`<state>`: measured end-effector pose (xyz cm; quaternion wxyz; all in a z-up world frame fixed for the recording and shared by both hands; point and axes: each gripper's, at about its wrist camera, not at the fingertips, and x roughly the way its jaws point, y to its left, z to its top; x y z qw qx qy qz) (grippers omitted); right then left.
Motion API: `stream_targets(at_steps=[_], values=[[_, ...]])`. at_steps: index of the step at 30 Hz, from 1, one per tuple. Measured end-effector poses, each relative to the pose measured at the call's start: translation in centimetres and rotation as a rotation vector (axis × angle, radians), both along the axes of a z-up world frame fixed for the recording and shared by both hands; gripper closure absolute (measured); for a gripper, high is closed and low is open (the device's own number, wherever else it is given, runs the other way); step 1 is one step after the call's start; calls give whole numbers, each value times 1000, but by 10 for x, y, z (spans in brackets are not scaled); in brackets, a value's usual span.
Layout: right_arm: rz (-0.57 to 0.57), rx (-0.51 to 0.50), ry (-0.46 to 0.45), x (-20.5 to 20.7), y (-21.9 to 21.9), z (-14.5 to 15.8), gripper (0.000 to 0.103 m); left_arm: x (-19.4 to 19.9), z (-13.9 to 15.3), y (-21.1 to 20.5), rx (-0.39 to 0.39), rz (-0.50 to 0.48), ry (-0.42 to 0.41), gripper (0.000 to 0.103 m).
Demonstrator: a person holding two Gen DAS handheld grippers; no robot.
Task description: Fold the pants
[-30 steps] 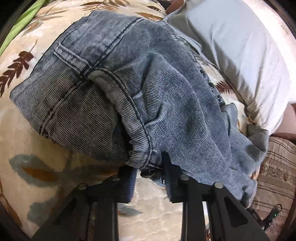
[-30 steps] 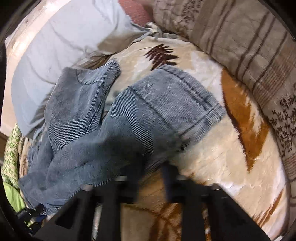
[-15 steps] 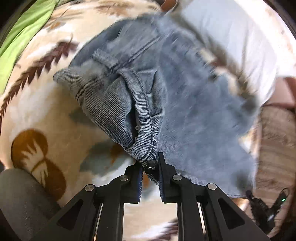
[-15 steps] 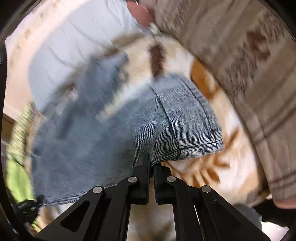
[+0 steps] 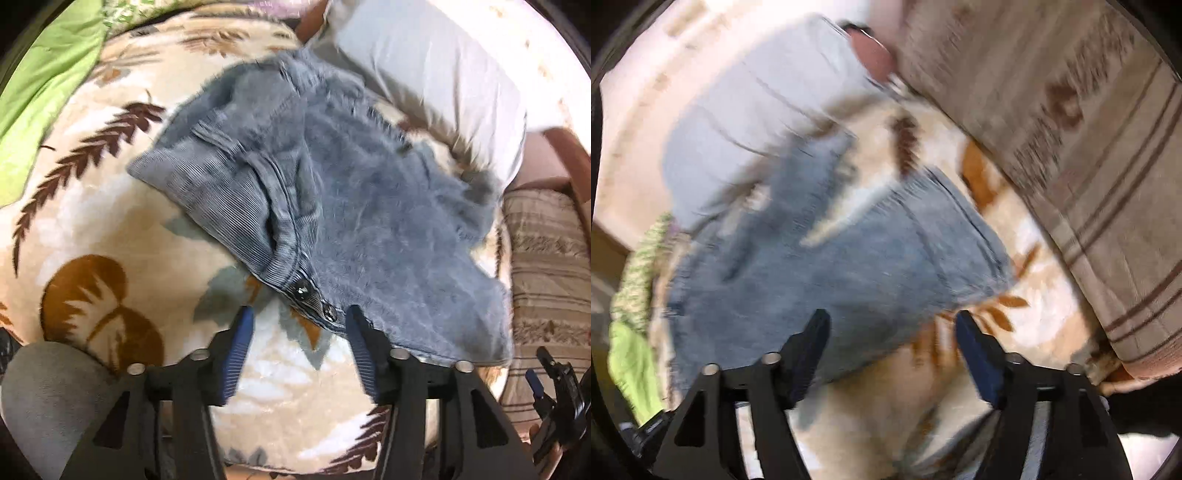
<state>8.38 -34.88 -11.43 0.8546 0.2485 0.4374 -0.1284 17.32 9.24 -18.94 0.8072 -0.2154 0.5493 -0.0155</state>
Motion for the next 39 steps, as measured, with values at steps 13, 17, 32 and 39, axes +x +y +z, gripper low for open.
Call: stream_targets(at_steps=[13, 17, 32, 39], values=[[599, 51, -102, 39, 193, -5, 16, 25, 2, 108, -135, 264, 74, 43], [764, 73, -78, 55, 254, -29, 17, 41, -12, 102, -219, 271, 90, 55], [963, -157, 68, 80, 359, -94, 77, 46, -32, 95, -289, 307, 67, 95], [956, -117, -23, 66, 354, -52, 80, 4, 44, 117, -235, 305, -180, 96]])
